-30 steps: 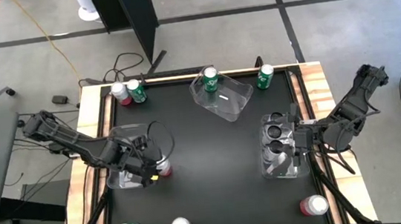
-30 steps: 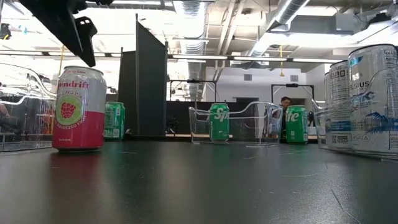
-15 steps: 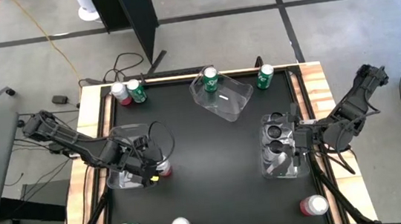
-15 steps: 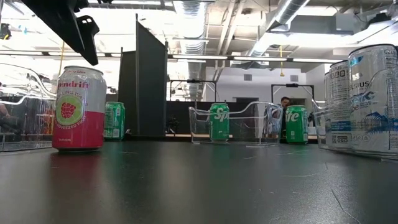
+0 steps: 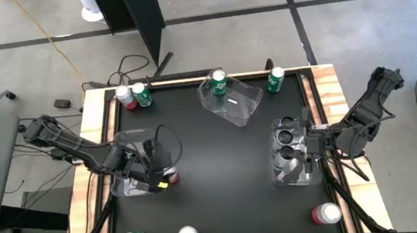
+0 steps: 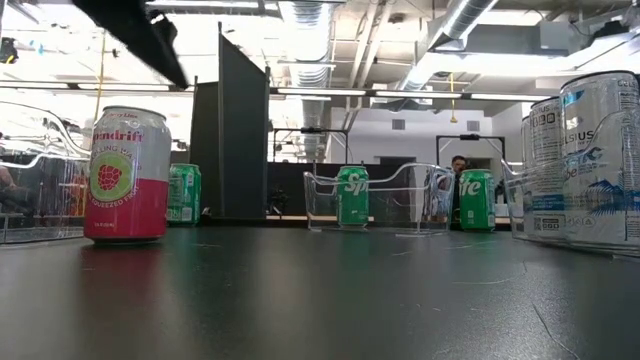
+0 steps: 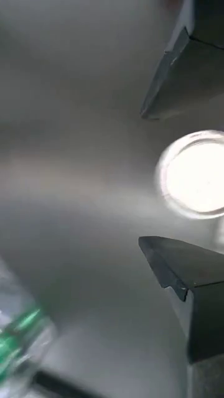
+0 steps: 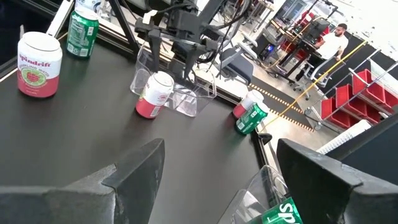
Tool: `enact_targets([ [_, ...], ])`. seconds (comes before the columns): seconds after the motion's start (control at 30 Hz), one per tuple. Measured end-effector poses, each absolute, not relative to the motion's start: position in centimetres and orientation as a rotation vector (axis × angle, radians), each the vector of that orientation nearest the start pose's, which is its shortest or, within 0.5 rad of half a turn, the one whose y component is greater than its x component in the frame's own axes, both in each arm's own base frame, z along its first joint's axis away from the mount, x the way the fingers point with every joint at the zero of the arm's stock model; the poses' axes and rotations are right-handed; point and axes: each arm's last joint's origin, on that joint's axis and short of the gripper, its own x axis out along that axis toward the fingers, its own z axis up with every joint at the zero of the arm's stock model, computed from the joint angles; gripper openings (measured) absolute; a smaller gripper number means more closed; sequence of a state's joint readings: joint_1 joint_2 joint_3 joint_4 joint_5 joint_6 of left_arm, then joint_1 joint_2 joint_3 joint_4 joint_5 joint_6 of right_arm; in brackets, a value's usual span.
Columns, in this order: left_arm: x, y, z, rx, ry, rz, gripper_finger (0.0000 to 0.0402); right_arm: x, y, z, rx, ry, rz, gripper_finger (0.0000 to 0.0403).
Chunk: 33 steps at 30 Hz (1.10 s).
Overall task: Sort soda cans
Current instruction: Put the middle left pink white soda can into the left transparent bin
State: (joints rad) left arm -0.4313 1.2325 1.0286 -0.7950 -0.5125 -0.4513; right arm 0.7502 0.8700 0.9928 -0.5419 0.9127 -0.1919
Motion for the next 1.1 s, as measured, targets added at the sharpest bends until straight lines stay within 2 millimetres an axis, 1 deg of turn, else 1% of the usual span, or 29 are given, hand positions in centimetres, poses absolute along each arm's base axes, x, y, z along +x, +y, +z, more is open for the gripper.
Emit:
enact_targets([
  [0.1, 22.1, -8.2, 28.4, 0.041, 0.834, 0.275, 0.0313, 13.5, 9.5, 36.0, -0.500, 0.299, -0.133, 0.0329],
  [0.23, 22.0, -7.5, 27.7, -0.013, 0.926, 0.296, 0.0313, 13.5, 9.5, 36.0, -0.501, 0.299, -0.133, 0.0329],
  [0.3, 22.0, -7.6, 27.8, -0.029, 0.931, 0.286, 0.0313, 13.5, 9.5, 36.0, -0.502, 0.301, -0.133, 0.0329],
  [0.43, 21.4, -8.3, 29.1, -0.001, 0.865, 0.277, 0.0313, 13.5, 9.5, 36.0, -0.503, 0.301, -0.133, 0.0329],
  [0.5, 21.1, -8.3, 30.2, 0.017, 0.804, 0.293, 0.0313, 13.5, 9.5, 36.0, -0.503, 0.301, -0.133, 0.0329],
  [0.6, 20.6, -7.9, 31.5, 0.037, 0.722, 0.319, 0.0313, 13.5, 9.5, 36.0, -0.502, 0.301, -0.133, 0.0329],
  [0.67, 20.8, -7.4, 32.4, 0.050, 0.657, 0.328, 0.0313, 13.5, 9.5, 36.0, -0.502, 0.301, -0.133, 0.0329],
  [0.77, 20.6, -6.5, 33.1, 0.073, 0.618, 0.333, 0.0313, 13.5, 9.5, 36.0, -0.499, 0.301, -0.134, 0.0329],
  [0.87, 19.4, -6.1, 34.1, 0.051, 0.576, 0.332, 0.0313, 13.5, 9.5, 36.0, -0.495, 0.301, -0.134, 0.0329],
  [0.97, 17.4, -6.3, 34.8, 0.022, 0.501, 0.333, 0.0313, 13.5, 9.4, 35.9, -0.504, 0.310, -0.134, 0.0329],
  [1.03, 16.3, -6.5, 34.4, 0.011, 0.469, 0.351, 0.0313, 13.5, 9.4, 35.8, -0.502, 0.315, -0.134, 0.0329],
  [1.1, 15.6, -6.7, 33.3, 0.001, 0.459, 0.360, 0.0313, 13.5, 9.4, 35.8, -0.500, 0.315, -0.135, 0.0329],
])
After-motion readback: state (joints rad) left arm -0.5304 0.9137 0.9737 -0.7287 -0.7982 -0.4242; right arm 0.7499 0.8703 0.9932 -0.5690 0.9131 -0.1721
